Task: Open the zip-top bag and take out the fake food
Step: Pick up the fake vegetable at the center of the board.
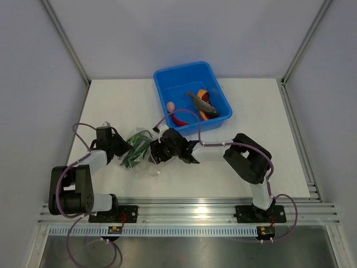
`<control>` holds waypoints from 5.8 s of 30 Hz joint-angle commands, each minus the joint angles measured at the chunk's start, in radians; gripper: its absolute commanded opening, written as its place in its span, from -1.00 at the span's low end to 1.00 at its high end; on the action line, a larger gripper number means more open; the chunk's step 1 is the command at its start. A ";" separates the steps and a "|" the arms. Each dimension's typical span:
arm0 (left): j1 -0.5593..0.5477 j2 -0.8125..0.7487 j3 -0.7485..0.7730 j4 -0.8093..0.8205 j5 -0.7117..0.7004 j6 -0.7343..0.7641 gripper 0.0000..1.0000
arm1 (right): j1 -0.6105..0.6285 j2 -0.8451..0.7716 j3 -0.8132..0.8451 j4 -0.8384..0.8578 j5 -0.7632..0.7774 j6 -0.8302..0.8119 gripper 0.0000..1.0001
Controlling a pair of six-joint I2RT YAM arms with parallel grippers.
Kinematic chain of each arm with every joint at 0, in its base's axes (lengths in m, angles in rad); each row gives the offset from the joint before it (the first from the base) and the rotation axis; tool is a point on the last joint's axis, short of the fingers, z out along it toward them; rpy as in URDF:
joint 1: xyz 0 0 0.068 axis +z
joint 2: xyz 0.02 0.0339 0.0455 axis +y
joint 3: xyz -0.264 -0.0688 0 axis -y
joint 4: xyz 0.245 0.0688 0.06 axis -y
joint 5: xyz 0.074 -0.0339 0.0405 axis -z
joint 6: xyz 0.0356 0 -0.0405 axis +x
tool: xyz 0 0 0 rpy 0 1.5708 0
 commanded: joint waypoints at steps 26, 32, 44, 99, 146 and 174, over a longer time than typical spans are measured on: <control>-0.004 -0.015 0.005 -0.014 -0.009 0.020 -1.00 | 0.205 0.134 0.183 -0.062 0.501 -0.254 0.55; -0.004 -0.005 0.002 0.000 0.012 0.020 -1.00 | 0.203 0.131 0.206 0.039 0.518 -0.295 0.83; -0.003 0.013 0.005 0.006 0.026 0.024 -1.00 | 0.188 0.137 0.070 0.524 0.567 -0.323 0.99; -0.004 -0.412 0.016 -0.192 -0.181 -0.060 -1.00 | 0.041 -0.313 -0.303 0.119 0.326 0.303 0.41; -0.031 -0.472 0.016 -0.234 -0.201 -0.031 -1.00 | 0.036 -0.153 -0.210 0.140 0.381 0.576 0.99; -0.031 -0.364 0.042 -0.214 -0.259 0.001 -1.00 | 0.130 -0.199 -0.055 -0.212 0.486 -0.298 0.99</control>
